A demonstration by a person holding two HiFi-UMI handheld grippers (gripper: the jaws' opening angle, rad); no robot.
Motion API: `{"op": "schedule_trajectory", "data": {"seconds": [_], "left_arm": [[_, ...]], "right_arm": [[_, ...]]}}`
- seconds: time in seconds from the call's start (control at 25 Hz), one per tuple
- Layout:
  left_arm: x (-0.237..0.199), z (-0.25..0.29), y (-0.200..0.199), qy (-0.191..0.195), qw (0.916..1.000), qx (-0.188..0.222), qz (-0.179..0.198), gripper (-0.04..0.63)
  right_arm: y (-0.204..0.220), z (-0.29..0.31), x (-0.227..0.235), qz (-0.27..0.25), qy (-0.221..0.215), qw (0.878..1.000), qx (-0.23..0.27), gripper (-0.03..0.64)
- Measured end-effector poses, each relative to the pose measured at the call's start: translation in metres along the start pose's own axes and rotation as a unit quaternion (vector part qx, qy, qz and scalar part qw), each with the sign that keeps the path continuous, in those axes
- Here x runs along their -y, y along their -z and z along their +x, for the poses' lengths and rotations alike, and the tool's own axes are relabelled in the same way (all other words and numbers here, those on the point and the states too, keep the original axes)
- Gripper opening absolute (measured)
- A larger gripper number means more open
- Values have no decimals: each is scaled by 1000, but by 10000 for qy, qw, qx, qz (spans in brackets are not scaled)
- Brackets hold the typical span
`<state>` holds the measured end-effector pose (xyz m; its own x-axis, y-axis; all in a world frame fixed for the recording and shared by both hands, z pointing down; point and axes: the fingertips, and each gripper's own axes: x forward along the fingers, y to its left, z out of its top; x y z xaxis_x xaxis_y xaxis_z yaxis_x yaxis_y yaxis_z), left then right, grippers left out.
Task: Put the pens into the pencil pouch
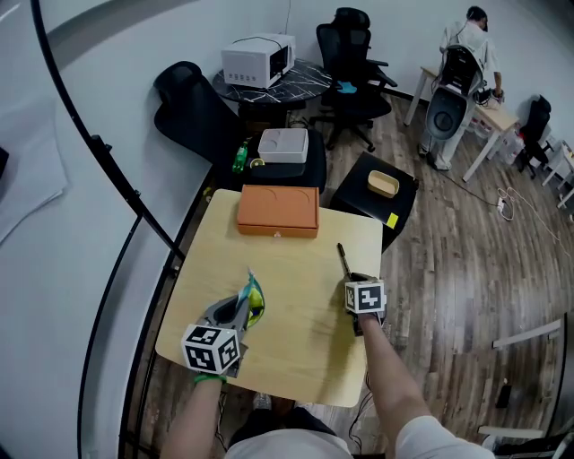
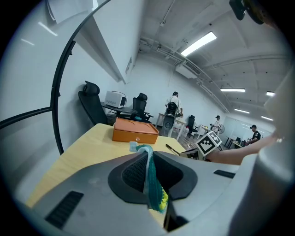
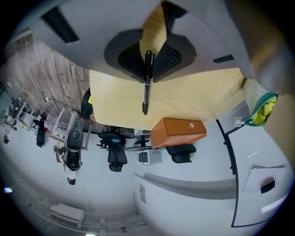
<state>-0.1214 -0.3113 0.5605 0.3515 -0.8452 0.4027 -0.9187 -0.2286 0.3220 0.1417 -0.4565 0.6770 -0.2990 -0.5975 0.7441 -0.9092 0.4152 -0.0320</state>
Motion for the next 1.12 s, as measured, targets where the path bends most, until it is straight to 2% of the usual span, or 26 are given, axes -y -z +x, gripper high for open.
{"op": "schedule_trajectory", "data": {"seconds": [0.32,0.68,0.88,1.12], "left_arm": [[0,-12,-4,37,9999,98,42,38],[-8,-39,-7,35,9995,275,125,38],[-9,-50,-8,25,9993,331,177,38],[-7,-59,-4,28,9992,352,168,38]], "right_arm": [[-29,-73,-21,-188,-187,9957,883,58],[-61,-178,-68,-510,-450,9788,1934,58],[-50,-210,-118,-856,-894,9720,1996,58],[-13,-214,-190,-1425,-1543,9641,1627,58]]}}
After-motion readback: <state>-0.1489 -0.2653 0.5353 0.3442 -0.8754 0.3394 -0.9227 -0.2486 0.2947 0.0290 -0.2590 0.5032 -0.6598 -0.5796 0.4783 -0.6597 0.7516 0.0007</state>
